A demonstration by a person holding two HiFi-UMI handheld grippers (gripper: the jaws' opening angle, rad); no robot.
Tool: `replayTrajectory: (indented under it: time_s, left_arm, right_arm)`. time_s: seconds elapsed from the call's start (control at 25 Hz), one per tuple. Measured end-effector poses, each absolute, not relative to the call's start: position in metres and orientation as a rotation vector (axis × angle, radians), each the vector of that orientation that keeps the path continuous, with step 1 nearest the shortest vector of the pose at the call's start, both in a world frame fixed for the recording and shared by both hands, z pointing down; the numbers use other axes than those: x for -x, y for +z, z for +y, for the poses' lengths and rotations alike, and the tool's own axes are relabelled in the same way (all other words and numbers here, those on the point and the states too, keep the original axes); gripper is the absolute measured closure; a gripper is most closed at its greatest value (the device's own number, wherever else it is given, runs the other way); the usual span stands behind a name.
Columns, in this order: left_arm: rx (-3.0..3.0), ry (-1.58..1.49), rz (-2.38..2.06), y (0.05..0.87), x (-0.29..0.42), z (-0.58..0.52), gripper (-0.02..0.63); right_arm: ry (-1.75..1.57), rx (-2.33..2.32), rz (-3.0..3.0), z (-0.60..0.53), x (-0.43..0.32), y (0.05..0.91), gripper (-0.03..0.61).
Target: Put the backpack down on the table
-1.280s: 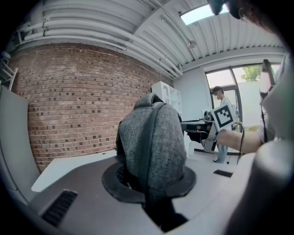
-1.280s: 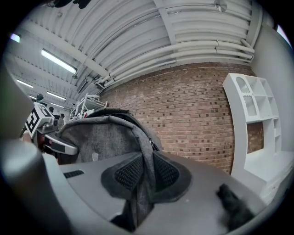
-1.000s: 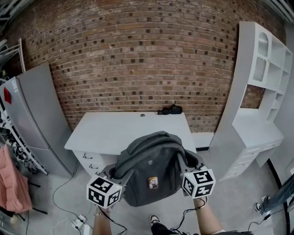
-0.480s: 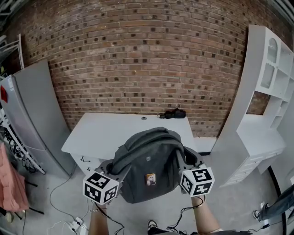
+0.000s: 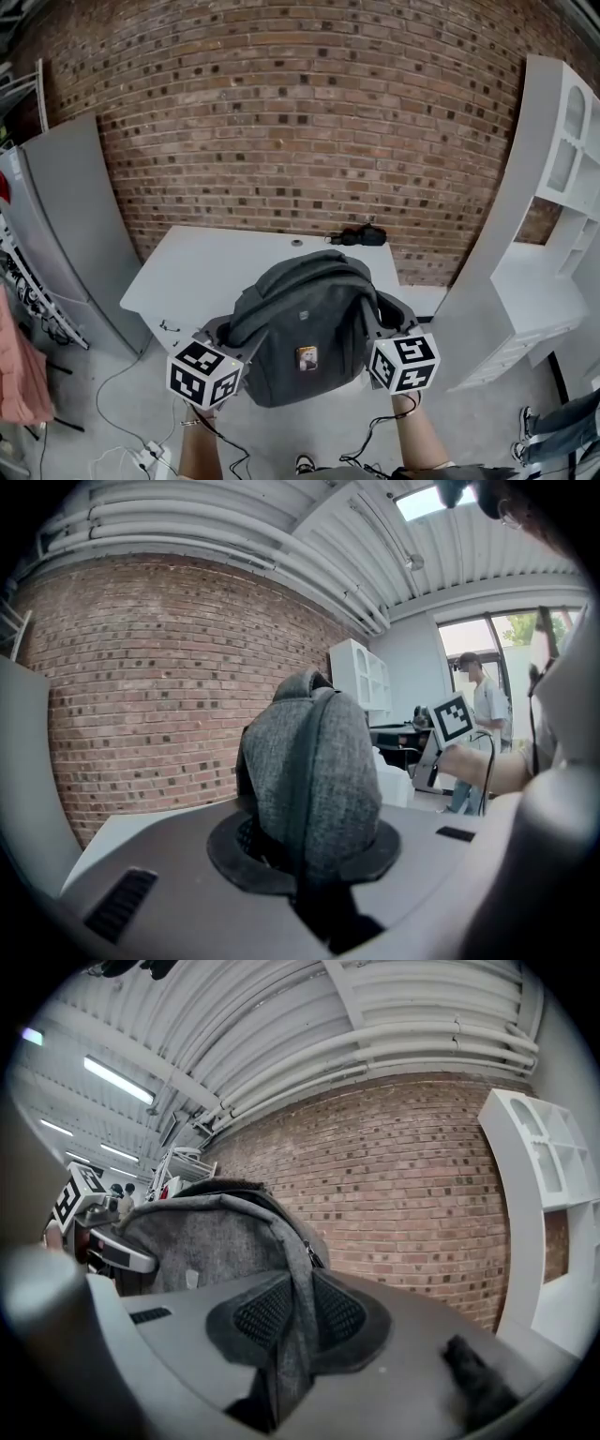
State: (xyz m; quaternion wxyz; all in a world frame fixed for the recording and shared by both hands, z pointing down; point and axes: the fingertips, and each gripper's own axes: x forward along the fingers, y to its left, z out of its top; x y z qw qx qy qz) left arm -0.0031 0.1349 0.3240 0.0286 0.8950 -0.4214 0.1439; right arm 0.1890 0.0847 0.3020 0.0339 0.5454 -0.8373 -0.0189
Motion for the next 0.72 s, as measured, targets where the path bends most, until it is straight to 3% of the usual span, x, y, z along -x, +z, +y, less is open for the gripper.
replayTrajectory:
  time_s: [0.72]
  left_arm:
    - [-2.711,0.498,-1.38,0.323,-0.018,0.073,0.525]
  right_arm:
    - [-0.02,-1.622,-2.667,0.009,-0.207,0.306,0.512]
